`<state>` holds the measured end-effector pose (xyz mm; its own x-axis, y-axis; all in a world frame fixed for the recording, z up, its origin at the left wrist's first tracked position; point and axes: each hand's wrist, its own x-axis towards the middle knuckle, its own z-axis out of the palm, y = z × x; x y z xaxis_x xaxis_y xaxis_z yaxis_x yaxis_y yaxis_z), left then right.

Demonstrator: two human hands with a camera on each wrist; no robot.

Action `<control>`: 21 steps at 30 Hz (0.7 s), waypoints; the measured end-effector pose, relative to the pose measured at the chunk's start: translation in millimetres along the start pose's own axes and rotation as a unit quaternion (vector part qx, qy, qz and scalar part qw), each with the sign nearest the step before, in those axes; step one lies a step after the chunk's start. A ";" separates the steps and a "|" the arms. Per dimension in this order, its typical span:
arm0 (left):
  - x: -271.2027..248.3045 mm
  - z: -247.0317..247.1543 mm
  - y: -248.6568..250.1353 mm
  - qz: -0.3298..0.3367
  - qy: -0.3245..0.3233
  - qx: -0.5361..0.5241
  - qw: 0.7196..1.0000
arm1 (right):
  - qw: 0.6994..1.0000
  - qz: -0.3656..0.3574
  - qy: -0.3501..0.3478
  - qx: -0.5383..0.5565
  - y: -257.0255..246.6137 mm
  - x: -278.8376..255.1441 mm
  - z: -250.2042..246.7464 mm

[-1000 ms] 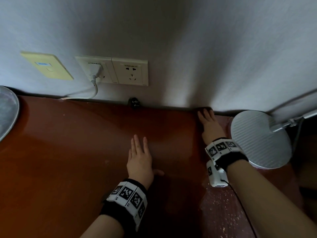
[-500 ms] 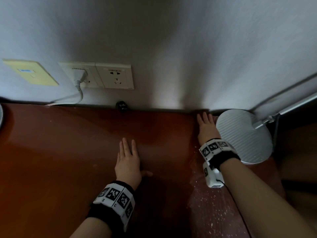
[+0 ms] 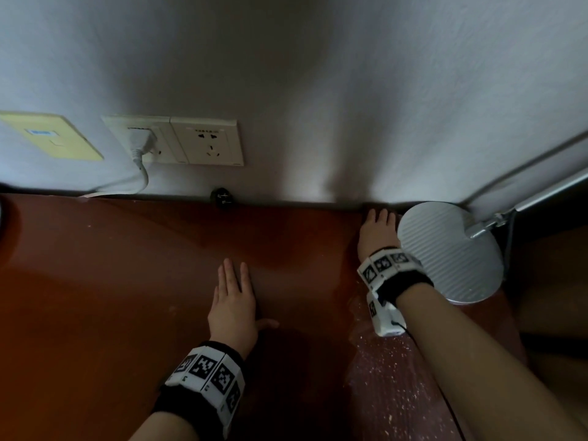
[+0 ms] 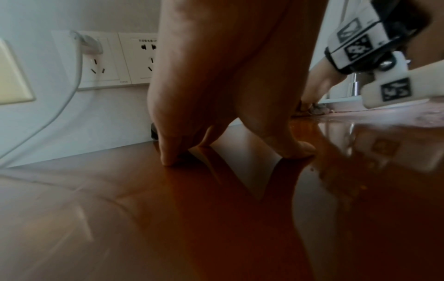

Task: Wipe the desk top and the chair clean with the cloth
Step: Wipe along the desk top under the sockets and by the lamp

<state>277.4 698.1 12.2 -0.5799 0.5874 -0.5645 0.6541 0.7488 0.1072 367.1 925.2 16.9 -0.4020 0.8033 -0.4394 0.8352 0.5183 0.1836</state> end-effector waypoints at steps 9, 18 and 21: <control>1.1 -0.6 0.7 -0.001 -0.002 0.007 1.000 | 0.998 -0.057 -0.017 -0.035 8.3 -39.5 12.7; -0.1 -4.5 -0.6 0.014 -0.009 -0.003 1.000 | 0.997 -0.068 -0.002 0.040 19.2 -13.8 9.4; -1.9 -4.4 3.0 0.056 0.005 -0.029 0.998 | 0.993 -0.107 -0.003 0.047 22.6 -41.2 21.3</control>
<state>278.3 700.6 17.2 -0.5099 0.6712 -0.5380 0.6864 0.6944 0.2158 410.6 897.5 20.4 -0.5713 0.6763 -0.4649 0.7627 0.6468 0.0037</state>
